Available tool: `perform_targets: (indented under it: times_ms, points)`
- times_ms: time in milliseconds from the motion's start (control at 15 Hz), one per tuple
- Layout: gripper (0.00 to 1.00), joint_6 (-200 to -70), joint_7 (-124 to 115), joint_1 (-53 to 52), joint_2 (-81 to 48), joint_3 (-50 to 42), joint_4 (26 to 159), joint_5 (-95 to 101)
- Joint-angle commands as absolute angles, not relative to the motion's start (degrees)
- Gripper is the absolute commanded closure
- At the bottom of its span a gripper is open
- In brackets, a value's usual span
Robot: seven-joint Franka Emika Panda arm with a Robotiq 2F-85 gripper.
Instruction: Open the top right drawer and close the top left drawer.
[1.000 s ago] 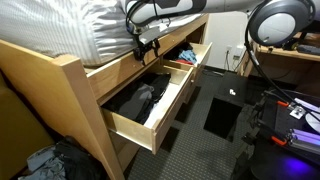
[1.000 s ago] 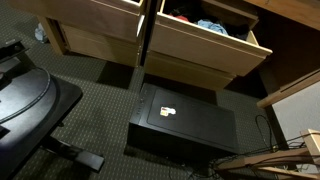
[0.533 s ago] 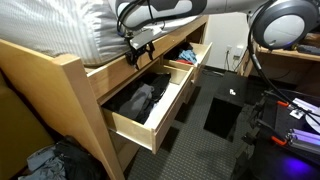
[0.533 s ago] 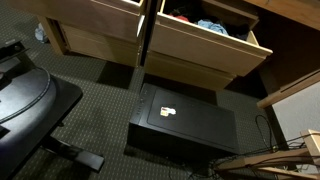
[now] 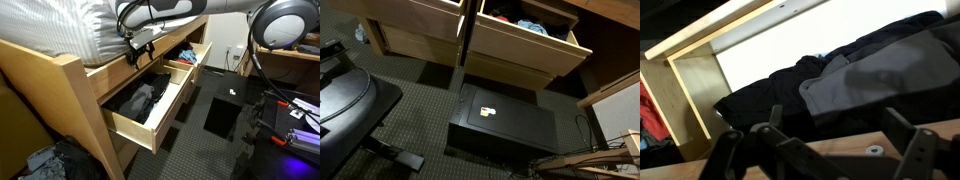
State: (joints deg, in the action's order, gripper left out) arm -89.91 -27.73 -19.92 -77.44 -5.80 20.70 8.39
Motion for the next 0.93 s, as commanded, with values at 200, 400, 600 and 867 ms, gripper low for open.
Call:
perform_targets:
  times_ms: [200,400,600,867]
  points:
    - [0.00,-89.8,-27.7,-19.9,-77.4,-5.9,20.7,8.3]
    - [0.00,-90.8,-27.4,-19.9,-78.5,-6.0,20.8,8.5]
    - [0.00,-93.2,-25.9,-20.3,-80.7,-6.6,21.0,9.7]
    - [0.00,-93.2,-28.3,-20.4,-81.9,-7.2,20.8,10.6]
